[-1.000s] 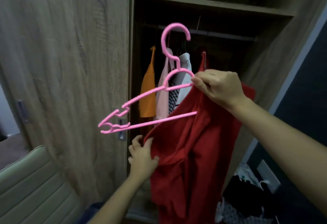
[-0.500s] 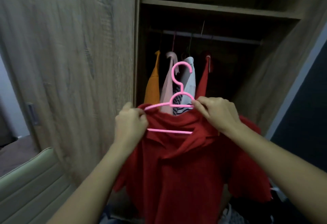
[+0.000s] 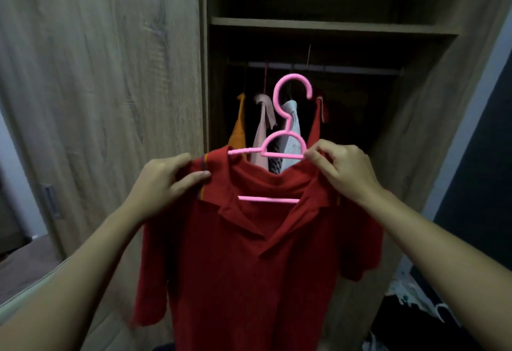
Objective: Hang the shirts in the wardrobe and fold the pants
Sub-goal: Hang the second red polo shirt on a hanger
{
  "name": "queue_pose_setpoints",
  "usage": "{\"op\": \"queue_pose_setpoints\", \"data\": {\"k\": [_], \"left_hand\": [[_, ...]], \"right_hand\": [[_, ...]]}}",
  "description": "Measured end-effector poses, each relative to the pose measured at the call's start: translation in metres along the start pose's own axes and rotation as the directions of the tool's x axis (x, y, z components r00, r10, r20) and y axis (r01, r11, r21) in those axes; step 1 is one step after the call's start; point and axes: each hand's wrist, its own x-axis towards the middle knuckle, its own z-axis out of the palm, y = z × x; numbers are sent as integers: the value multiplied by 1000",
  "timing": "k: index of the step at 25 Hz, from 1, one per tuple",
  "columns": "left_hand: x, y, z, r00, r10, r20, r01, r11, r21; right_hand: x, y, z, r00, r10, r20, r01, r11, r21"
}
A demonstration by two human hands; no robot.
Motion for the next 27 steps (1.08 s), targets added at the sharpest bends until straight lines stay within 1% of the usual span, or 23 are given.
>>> {"op": "queue_pose_setpoints", "data": {"k": [1,2,3,6,7,9,11,13,14,16,19,20,21,22,23,24,25,26,27], "left_hand": [[1,-6,-2,999,-34,-18,33,998,-55],[2,-11,-4,996,-87,-37,82,992,-100],[3,-17,-5,991,-124,-55,115,983,-145],[5,-29,-8,980,-187,-69,169,963,-212],[8,-31,-9,980,-195,-42,178,951,-254],[15,-32,-14,981,-189,31,188,920,-344],[24,-36,-22,980,-166,106,193,914,-356],[32,-40,-28,957,-193,217,260,901,-348],[36,-40,-31,947,-181,266,269,898,-347],[43,-33,-34,941,-153,301,257,903,-345],[48,-21,-33,976,-122,178,179,917,-356],[49,-22,-35,984,-129,123,165,920,-356],[50,-27,-35,987,-140,85,161,923,-350],[50,-32,-36,986,-159,57,169,924,-342],[50,-40,-37,984,-177,31,177,927,-331],[50,-43,-39,981,-195,17,190,927,-325],[50,-48,-40,978,-209,11,201,924,-325],[50,-49,-41,974,-225,15,217,917,-335],[50,-51,-41,971,-239,26,233,912,-338]], "right_hand": [[3,3,-4,1000,6,-5,-6,998,-59],[6,9,-9,1000,21,-4,-21,996,-82],[8,16,-13,999,45,20,-44,998,-51],[13,39,-20,981,65,185,-98,980,175],[14,44,-18,976,61,210,-106,971,213],[13,52,-9,976,81,204,-138,948,285],[12,56,-2,971,136,197,-199,913,355],[13,59,-1,966,147,215,-223,891,395],[14,58,-2,965,148,216,-227,883,410],[17,54,-6,971,147,187,-217,869,444],[19,50,-22,982,148,121,-190,836,515],[19,50,-30,981,153,119,-193,821,537],[14,56,-35,971,176,161,-236,792,563],[3,66,-36,950,209,234,-307,768,562],[-13,76,-33,907,248,340,-403,747,530],[-34,87,-27,837,294,462,-510,726,461],[-56,96,-21,741,357,569,-609,715,344],[-76,105,-16,655,425,625,-674,702,230],[-90,115,-14,606,493,625,-702,700,128]]}}
